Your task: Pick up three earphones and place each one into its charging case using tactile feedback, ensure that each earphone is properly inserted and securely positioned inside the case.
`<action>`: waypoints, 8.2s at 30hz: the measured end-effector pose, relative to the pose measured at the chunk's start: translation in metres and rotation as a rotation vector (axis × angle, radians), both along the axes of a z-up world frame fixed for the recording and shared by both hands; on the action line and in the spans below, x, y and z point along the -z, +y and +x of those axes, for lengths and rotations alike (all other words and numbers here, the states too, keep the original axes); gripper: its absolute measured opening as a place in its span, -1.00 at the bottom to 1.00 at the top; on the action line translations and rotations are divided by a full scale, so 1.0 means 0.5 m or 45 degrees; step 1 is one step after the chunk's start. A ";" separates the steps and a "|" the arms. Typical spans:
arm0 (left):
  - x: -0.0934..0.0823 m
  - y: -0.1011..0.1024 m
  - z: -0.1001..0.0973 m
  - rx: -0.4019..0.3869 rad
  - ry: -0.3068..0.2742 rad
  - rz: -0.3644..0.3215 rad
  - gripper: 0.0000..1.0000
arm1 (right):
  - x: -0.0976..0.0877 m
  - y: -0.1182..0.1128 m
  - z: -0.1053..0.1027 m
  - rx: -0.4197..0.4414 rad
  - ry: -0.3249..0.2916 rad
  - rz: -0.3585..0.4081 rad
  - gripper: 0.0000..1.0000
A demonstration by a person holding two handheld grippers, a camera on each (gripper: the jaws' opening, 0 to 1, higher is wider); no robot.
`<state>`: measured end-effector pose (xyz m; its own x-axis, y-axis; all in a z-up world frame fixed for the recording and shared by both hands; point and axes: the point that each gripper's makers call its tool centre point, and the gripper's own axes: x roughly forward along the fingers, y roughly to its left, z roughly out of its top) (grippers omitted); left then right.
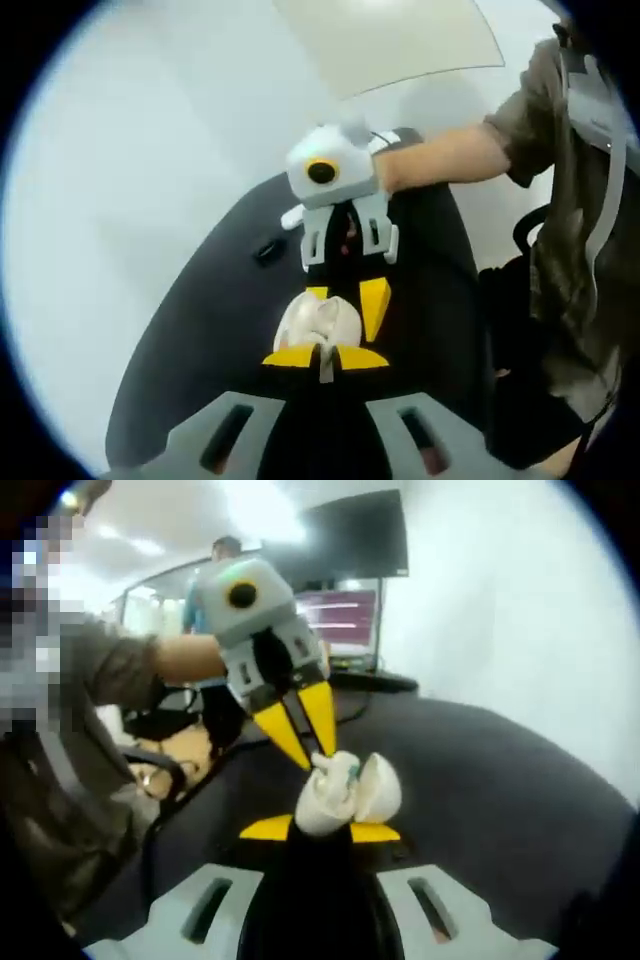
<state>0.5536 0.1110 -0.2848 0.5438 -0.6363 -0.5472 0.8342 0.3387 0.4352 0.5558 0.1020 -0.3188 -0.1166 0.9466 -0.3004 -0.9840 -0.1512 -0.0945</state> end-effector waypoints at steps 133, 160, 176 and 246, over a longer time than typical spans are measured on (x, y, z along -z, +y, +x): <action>-0.002 0.056 0.030 0.040 -0.276 -0.195 -0.34 | -0.014 -0.004 0.006 0.071 0.454 -0.008 -0.58; 0.041 0.006 0.067 0.215 -0.294 -0.101 -0.42 | -0.022 -0.008 0.064 0.213 0.888 0.013 -0.57; 0.042 -0.013 0.097 0.068 -0.174 -0.275 -0.33 | -0.012 -0.072 0.081 0.480 0.935 -0.127 -0.57; -0.014 0.106 0.048 -0.342 0.020 -0.765 -0.40 | -0.104 -0.331 0.084 0.883 0.279 0.298 -0.45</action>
<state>0.5775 0.1639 -0.2777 0.7212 -0.6768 -0.1480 0.6914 0.7163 0.0938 0.5979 -0.0635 -0.2666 0.4939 0.8610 -0.1214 -0.8463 0.5081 0.1600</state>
